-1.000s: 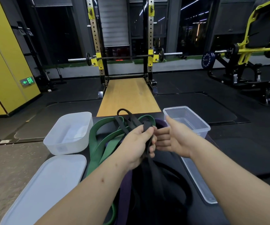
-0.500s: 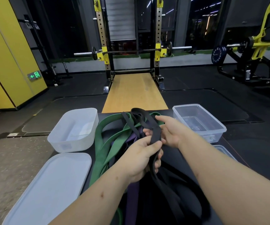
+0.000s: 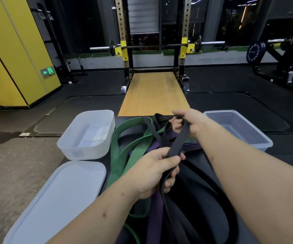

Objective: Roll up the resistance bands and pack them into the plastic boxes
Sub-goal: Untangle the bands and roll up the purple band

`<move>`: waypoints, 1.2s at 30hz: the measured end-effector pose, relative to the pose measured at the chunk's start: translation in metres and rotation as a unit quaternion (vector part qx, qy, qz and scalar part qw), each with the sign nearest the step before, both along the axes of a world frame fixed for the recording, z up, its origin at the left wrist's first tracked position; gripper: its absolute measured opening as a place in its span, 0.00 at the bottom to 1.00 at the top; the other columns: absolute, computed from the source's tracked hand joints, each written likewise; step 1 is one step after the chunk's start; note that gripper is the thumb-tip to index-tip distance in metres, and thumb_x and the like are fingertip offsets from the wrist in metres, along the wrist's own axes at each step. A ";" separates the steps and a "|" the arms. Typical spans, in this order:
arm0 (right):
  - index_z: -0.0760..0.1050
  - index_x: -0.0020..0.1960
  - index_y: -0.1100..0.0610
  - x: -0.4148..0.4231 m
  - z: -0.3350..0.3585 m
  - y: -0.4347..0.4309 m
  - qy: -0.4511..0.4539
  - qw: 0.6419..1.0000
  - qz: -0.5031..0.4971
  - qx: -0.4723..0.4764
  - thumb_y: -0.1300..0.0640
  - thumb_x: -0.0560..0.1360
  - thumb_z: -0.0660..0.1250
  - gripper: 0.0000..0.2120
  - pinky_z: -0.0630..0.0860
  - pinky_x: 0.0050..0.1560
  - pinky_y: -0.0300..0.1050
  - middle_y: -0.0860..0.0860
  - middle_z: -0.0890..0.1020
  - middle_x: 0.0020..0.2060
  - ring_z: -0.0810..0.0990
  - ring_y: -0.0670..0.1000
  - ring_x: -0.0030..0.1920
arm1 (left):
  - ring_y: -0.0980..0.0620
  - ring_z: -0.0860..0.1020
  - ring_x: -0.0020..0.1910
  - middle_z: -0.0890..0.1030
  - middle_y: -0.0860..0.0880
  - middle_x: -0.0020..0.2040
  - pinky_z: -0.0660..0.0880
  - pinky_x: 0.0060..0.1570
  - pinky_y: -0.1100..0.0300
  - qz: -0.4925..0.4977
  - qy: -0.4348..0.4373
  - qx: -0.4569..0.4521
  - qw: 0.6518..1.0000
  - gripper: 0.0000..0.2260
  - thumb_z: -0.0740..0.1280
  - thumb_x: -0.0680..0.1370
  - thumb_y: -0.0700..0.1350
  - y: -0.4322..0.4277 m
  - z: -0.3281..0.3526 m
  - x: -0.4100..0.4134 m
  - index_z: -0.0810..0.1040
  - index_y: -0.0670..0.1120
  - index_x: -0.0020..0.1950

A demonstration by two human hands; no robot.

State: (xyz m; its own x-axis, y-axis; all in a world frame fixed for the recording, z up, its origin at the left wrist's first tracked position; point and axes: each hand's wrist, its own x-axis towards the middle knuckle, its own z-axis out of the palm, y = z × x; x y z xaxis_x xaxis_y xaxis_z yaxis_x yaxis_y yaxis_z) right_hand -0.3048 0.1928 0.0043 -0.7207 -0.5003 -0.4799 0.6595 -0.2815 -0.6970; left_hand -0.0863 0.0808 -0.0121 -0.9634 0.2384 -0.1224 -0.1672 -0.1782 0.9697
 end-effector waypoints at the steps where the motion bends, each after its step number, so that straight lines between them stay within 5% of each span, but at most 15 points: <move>1: 0.70 0.57 0.63 -0.008 0.004 0.000 0.013 1.000 -0.001 0.016 0.60 0.81 0.66 0.09 0.65 0.22 0.38 0.49 0.69 0.31 0.66 0.44 0.23 | 0.53 0.66 0.24 0.71 0.48 0.34 0.65 0.26 0.65 0.012 -0.002 -0.004 1.000 0.06 0.60 0.85 0.41 -0.001 -0.003 -0.002 0.75 0.43 0.59; 7: 0.76 0.61 0.61 -0.040 0.055 0.001 0.176 0.981 -0.084 -0.013 0.63 0.82 0.61 0.09 0.71 0.27 0.40 0.49 0.73 0.33 0.71 0.46 0.27 | 0.50 0.71 0.29 0.73 0.47 0.36 0.74 0.31 0.57 0.084 0.012 0.015 0.996 0.08 0.64 0.85 0.42 0.008 -0.013 -0.022 0.75 0.38 0.59; 12: 0.79 0.62 0.57 -0.051 0.103 0.004 0.294 0.942 -0.149 -0.057 0.62 0.84 0.61 0.10 0.85 0.49 0.51 0.52 0.87 0.50 0.87 0.49 0.50 | 0.48 0.73 0.30 0.73 0.45 0.36 0.78 0.52 0.39 0.088 0.019 0.056 0.994 0.03 0.67 0.82 0.36 0.018 -0.018 -0.032 0.76 0.40 0.55; 18: 0.77 0.68 0.53 -0.064 0.116 0.007 0.402 0.902 -0.148 -0.051 0.61 0.85 0.58 0.15 0.77 0.65 0.50 0.46 0.86 0.60 0.82 0.46 0.63 | 0.48 0.78 0.33 0.77 0.45 0.32 0.73 0.62 0.31 0.089 -0.002 0.016 0.996 0.10 0.65 0.82 0.36 0.020 -0.031 -0.034 0.73 0.41 0.63; 22: 0.77 0.68 0.53 -0.062 0.112 0.009 0.444 0.891 -0.097 0.008 0.61 0.85 0.60 0.14 0.78 0.62 0.51 0.48 0.85 0.60 0.83 0.47 0.63 | 0.47 0.77 0.34 0.77 0.47 0.31 0.71 0.63 0.27 0.145 -0.007 -0.013 0.989 0.11 0.66 0.78 0.42 0.016 -0.033 -0.042 0.75 0.42 0.60; 28: 0.82 0.56 0.58 -0.052 0.065 0.016 0.377 0.861 0.053 0.339 0.52 0.79 0.72 0.10 0.83 0.50 0.51 0.56 0.87 0.52 0.86 0.54 0.54 | 0.49 0.74 0.31 0.73 0.45 0.36 0.79 0.54 0.36 0.157 -0.048 0.021 0.986 0.05 0.60 0.85 0.36 0.016 -0.022 -0.041 0.73 0.39 0.58; 31: 0.82 0.48 0.59 -0.031 0.038 0.025 0.322 0.863 0.060 0.385 0.48 0.79 0.71 0.13 0.83 0.44 0.54 0.57 0.84 0.41 0.83 0.58 0.41 | 0.50 0.73 0.31 0.73 0.45 0.37 0.83 0.47 0.42 0.143 -0.070 0.020 0.987 0.04 0.60 0.85 0.37 0.020 -0.019 -0.034 0.73 0.41 0.57; 34: 0.82 0.50 0.60 -0.012 0.015 0.040 0.302 0.855 0.051 0.418 0.46 0.79 0.69 0.15 0.83 0.51 0.56 0.59 0.86 0.46 0.85 0.60 0.47 | 0.49 0.74 0.30 0.73 0.44 0.38 0.83 0.42 0.45 0.124 -0.081 0.001 0.989 0.04 0.59 0.85 0.37 0.024 -0.020 -0.025 0.72 0.40 0.58; 36: 0.80 0.51 0.59 -0.001 0.005 0.052 0.299 0.845 0.054 0.440 0.46 0.80 0.67 0.15 0.81 0.43 0.48 0.58 0.85 0.48 0.84 0.59 0.46 | 0.48 0.75 0.30 0.74 0.42 0.40 0.82 0.39 0.47 0.111 -0.093 -0.014 0.989 0.03 0.59 0.84 0.38 0.026 -0.020 -0.018 0.72 0.41 0.57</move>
